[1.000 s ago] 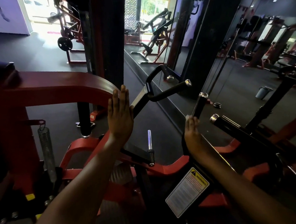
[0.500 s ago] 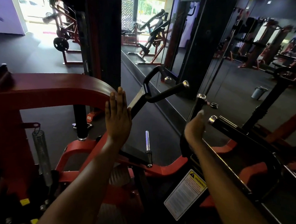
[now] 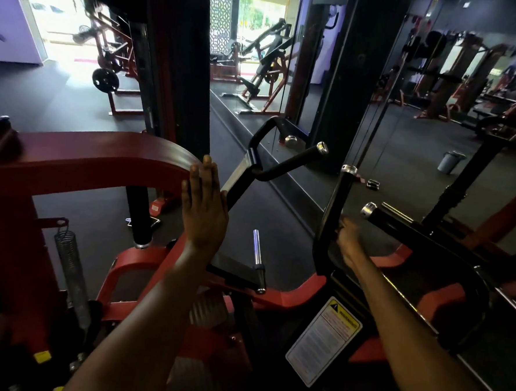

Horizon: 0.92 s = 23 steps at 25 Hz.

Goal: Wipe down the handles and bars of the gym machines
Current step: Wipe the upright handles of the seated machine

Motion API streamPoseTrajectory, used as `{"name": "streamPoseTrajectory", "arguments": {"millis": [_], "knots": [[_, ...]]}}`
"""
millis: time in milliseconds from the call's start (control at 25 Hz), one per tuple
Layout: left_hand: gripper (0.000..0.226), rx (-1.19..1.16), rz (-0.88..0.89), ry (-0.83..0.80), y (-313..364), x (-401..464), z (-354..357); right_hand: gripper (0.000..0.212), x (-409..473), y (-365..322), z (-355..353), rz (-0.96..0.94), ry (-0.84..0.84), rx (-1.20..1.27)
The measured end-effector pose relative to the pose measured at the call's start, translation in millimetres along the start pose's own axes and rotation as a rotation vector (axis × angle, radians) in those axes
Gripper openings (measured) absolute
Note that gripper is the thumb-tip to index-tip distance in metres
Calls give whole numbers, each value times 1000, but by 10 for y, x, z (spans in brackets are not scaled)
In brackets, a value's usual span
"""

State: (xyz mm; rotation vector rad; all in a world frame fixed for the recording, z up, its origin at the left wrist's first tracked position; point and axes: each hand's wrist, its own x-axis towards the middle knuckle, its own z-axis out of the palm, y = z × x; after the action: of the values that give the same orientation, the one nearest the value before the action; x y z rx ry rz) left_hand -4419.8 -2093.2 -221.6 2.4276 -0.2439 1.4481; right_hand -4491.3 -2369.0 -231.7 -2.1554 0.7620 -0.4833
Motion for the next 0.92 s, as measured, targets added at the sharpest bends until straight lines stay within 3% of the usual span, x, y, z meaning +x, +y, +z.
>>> {"name": "streamPoseTrajectory", "arguments": {"millis": [200,240,320,400,440,560,640,760,800,920], "knots": [[51,19,-12,24,18,-8,-18,31,-491,-2,-241,-11,-303,-421],[50,7,-14,18,17,-20,-14,29,-529,-170,-324,-87,-273,-476],[51,-6,-22,0,14,-24,-12,24,-421,-614,-455,-330,-59,-492],[52,-44,-23,-20,9,-11,-26,32,-68,-930,-597,-527,146,-459],[52,-46,-17,-27,14,-15,-40,35,240,-958,-643,-577,155,-551],[53,-17,2,-44,1,-37,-43,38,772,-709,-687,-648,-67,-885],[53,-15,4,-39,-2,-45,-20,32,595,-464,-541,-722,-180,-1090],[52,-21,12,-24,-13,-38,2,25,-21,-325,-306,-1065,-574,-1189],[52,-27,18,-25,-17,-54,3,22,-42,-445,-285,-1103,-585,-1176],[53,-38,15,-18,-14,-41,4,16,518,-814,-440,-939,-134,-1045]]}}
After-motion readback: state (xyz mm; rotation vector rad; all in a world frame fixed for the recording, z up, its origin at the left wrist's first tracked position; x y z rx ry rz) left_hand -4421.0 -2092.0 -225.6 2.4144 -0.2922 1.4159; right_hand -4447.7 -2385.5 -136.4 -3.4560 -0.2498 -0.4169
